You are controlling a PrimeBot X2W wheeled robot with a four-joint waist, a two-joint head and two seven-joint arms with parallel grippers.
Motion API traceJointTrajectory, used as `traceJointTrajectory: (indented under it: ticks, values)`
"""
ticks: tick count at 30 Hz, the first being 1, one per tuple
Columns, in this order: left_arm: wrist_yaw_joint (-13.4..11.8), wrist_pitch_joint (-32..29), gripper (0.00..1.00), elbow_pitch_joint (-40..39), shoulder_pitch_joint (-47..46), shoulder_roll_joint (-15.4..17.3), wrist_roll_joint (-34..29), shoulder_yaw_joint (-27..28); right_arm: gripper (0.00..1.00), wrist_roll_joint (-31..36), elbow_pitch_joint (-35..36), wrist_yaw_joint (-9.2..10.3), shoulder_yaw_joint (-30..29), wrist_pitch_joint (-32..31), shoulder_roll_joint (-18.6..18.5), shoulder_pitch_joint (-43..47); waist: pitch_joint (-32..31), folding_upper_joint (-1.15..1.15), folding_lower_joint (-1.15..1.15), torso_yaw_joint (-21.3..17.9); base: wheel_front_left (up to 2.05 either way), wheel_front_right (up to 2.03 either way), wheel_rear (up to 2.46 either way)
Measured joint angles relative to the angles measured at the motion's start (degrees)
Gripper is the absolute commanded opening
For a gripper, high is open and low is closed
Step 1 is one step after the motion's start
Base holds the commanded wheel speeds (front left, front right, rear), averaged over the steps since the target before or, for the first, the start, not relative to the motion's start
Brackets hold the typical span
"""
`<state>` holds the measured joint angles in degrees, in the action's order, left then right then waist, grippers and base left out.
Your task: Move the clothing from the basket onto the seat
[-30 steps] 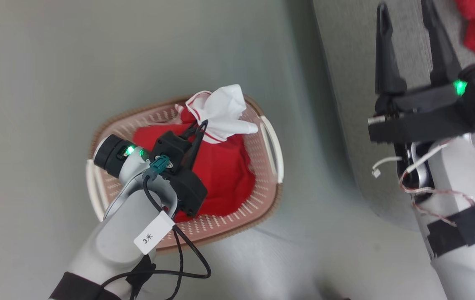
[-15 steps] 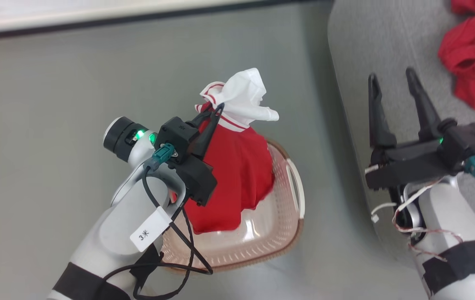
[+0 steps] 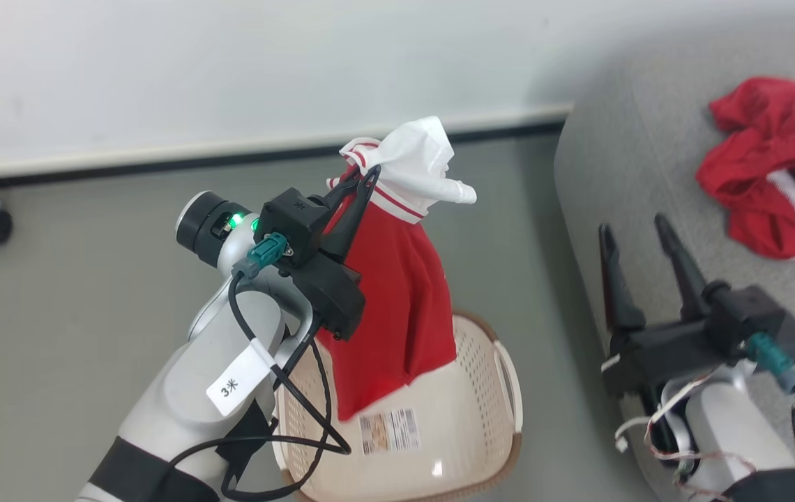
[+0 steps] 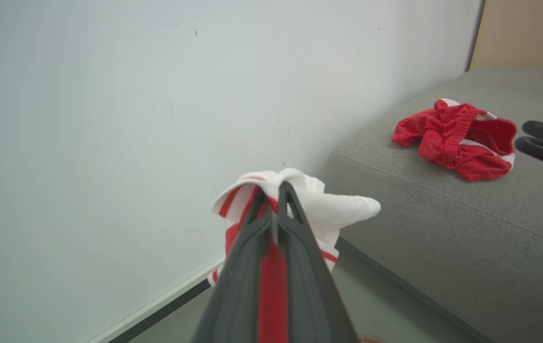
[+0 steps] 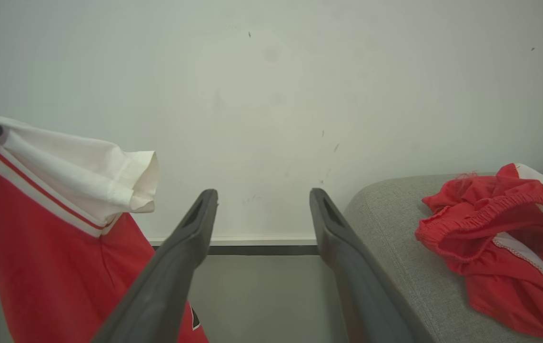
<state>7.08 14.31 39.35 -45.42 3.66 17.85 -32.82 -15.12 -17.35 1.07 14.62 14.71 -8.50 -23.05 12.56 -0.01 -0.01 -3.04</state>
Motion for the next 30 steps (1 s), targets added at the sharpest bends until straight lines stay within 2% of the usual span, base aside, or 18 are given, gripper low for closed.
traceJointTrajectory:
  ticks: [15,25,30]
  values:
    - [0.1,-0.1,0.00,0.1,3.7,0.0,2.8,-3.3,1.00,-0.1,-1.5,-0.59,3.1,0.0,1.1,8.9,-12.7,0.01,0.00,1.3,0.00,0.00,0.00]
    - [0.5,-2.0,0.00,-4.3,4.6,-0.1,3.8,-5.9,1.00,-0.5,-1.4,-4.45,6.5,-1.6,0.5,9.9,-16.6,0.00,0.01,2.6,0.00,0.00,0.00]
    - [0.5,-2.9,0.00,-6.7,4.4,-0.1,4.2,-7.0,1.00,-0.5,-3.4,-5.45,8.2,-3.0,0.4,9.3,-16.5,0.01,0.01,3.6,0.00,0.00,0.00]
